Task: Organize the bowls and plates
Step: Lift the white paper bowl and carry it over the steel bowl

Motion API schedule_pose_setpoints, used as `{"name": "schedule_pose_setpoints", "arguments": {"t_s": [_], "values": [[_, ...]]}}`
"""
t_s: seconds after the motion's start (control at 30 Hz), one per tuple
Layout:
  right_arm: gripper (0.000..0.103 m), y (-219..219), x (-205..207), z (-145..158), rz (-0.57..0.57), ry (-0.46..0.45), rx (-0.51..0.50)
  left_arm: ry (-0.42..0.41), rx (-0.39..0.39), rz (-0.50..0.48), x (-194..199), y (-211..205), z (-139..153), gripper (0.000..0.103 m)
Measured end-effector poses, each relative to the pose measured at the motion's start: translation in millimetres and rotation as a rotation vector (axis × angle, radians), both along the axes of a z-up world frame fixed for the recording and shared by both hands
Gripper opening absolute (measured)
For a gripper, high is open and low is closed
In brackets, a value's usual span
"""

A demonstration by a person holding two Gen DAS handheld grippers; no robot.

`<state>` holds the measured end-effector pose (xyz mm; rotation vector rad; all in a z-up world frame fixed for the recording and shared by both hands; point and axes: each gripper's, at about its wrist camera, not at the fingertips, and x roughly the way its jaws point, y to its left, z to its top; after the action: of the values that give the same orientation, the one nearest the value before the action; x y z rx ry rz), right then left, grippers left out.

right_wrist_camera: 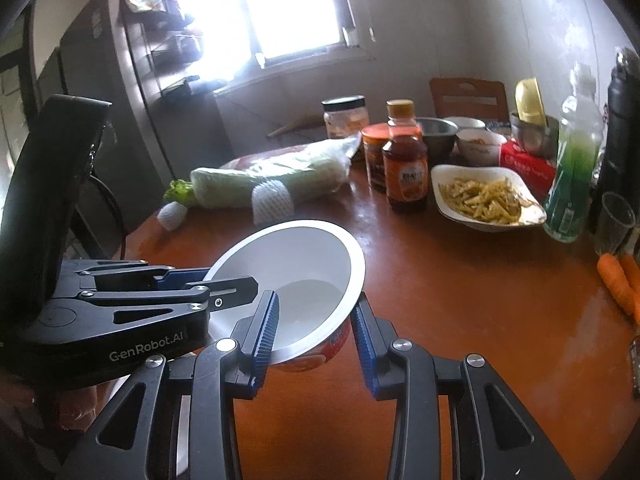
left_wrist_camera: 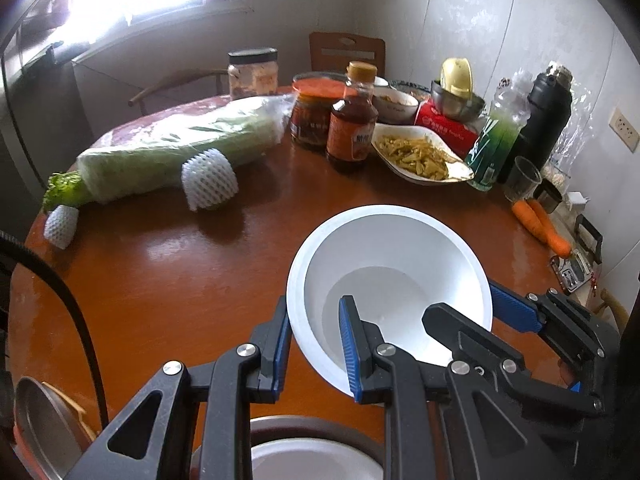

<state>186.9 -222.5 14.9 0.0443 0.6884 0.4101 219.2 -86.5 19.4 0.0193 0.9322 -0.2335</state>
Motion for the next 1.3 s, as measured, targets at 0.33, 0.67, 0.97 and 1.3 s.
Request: {"name": "schedule_pose_setpoints", "arguments": {"t_s": [0.33, 0.67, 0.97, 1.3], "values": [[0.039, 25.1, -25.2, 20.8, 0.039, -0.053, -0.014, -0.062, -0.017, 0.036, -30.8, 26.6, 26.4, 0.024], [0.039, 45.6, -56.4, 41.4, 0.084, -0.103, -0.024, -0.112, -0.023, 0.065, -64.4, 46.0, 47.0, 0.024], [0.039, 57.4, -86.4, 56.1, 0.116, -0.136, -0.025, -0.144, -0.041, 0.079, -99.5, 62.0, 63.4, 0.024], [0.039, 63.8, -110.1, 52.2, 0.149, -0.124, -0.036, -0.130, -0.049, 0.084, -124.0, 68.0, 56.4, 0.024]]}}
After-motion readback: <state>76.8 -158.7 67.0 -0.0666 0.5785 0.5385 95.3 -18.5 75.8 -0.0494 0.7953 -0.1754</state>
